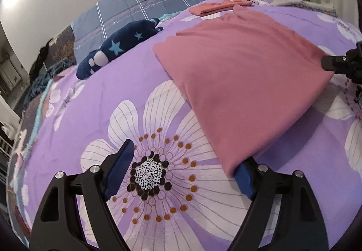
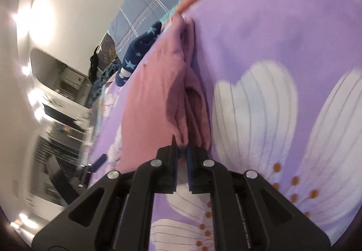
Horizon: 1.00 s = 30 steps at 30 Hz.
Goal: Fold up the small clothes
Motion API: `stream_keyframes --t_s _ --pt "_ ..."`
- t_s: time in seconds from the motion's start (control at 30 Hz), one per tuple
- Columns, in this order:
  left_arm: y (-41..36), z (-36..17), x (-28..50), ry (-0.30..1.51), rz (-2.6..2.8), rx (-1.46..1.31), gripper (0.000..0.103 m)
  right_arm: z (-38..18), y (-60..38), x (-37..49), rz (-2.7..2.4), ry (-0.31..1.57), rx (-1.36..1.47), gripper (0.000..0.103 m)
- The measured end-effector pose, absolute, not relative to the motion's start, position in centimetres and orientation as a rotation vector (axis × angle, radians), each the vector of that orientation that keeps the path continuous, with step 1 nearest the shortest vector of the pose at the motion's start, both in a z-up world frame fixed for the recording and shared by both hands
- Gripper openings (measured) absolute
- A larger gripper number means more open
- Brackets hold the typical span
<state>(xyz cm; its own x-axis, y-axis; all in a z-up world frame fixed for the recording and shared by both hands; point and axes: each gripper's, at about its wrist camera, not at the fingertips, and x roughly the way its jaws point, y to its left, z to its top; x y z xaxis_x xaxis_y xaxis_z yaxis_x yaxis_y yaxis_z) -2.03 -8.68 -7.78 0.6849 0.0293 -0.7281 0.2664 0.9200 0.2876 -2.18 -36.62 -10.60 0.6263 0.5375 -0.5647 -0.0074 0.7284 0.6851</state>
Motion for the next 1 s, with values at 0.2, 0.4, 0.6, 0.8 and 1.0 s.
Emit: stream_keyframes --t_s 0.2,0.4,0.6,0.8,1.0 --pt "-7.8 -7.1 -2.9 0.905 -0.312 0.242 0.048 -9.8 -37.5 -3.1 0.193 0.825 0.592 0.006" --pt "-7.6 -3.8 -4.7 0.876 -0.551 0.114 0.017 -8.4 -35.8 -2.9 0.389 0.764 0.586 0.006" --pt "-9.0 -7.9 -0.8 0.954 -0.450 0.132 0.019 -11.6 -33.9 -0.3 0.326 0.954 0.542 0.000" --pt "-8.3 -4.4 1.0 0.825 -0.473 0.110 0.049 -7.8 -36.2 0.4 0.337 0.865 0.517 0.018" --pt "-6.9 -3.1 9.7 0.818 -0.447 0.023 0.055 -5.2 -36.0 7.0 0.355 0.812 0.434 0.036"
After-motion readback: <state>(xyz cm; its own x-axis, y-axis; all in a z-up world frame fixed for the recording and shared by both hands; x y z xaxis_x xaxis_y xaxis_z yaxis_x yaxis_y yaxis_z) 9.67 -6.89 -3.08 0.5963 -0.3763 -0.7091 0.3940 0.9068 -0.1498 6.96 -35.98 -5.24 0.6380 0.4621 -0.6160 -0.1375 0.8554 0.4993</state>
